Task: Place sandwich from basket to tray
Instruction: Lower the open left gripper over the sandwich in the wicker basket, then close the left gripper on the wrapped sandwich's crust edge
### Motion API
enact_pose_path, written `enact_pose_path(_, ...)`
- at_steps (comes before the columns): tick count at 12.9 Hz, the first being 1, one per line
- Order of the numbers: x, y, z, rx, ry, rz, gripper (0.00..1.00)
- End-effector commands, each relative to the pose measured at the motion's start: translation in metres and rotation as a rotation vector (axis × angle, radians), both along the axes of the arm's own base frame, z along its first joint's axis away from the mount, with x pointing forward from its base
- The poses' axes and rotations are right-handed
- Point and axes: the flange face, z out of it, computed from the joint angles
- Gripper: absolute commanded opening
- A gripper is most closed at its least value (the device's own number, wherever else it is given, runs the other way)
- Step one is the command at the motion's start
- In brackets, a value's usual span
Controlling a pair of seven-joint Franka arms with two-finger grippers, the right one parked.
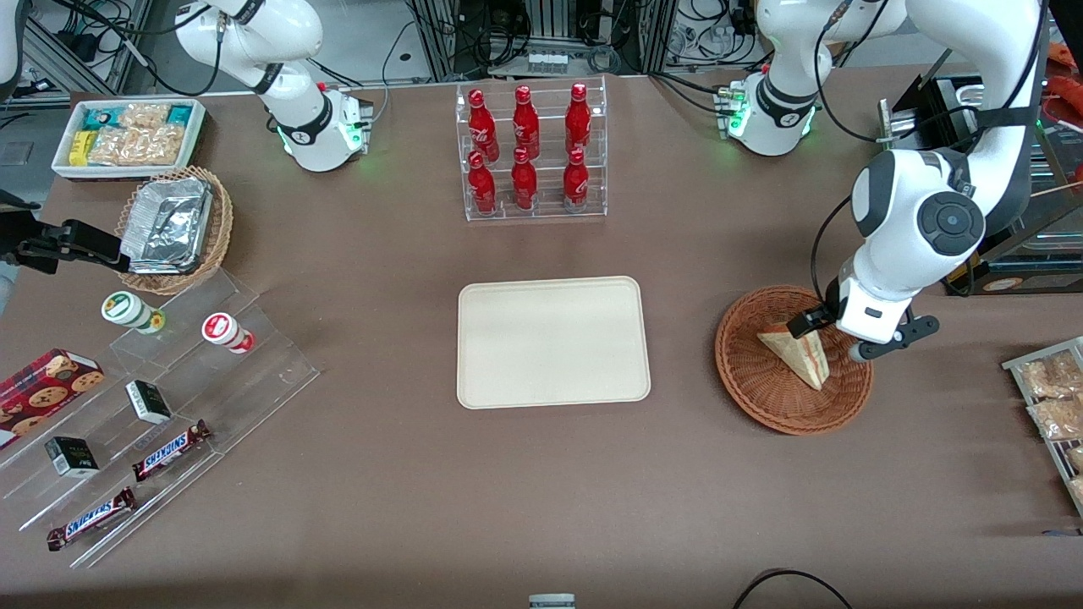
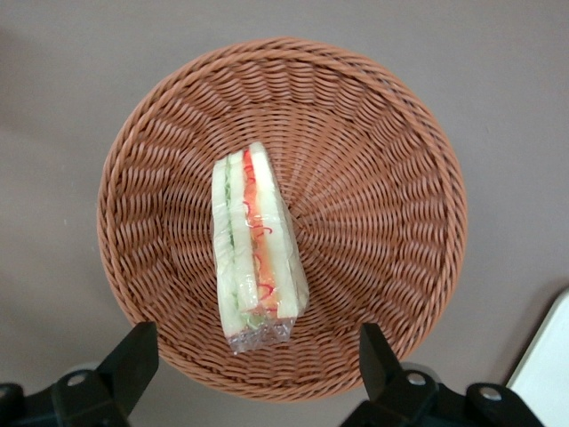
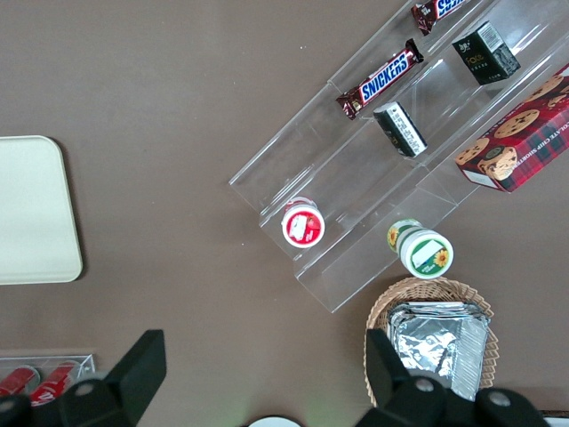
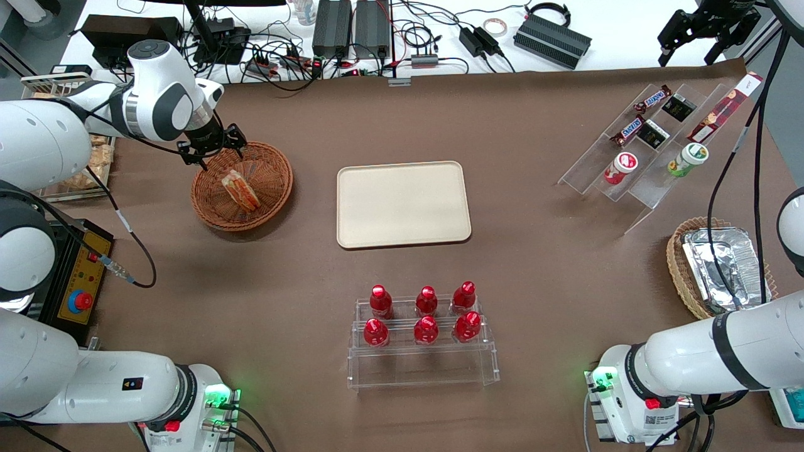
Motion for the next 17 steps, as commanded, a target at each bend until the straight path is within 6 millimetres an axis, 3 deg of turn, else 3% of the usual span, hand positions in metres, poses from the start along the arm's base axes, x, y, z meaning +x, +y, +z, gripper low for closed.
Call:
enact_pose_path(1, -0.012, 0.002, -0.011, 0.004, -0.046, 0.225, 1.0)
enact_pose_path(3, -0.011, 0.001, -0.022, 0.0, -0.045, 0.346, 1.0)
enact_pose_path(10, -0.009, 0.001, -0.047, 0.002, -0.023, 0.345, 1.0)
enact_pose_path(17, -0.008, 0.004, -0.096, 0.004, 0.015, 0.343, 1.0)
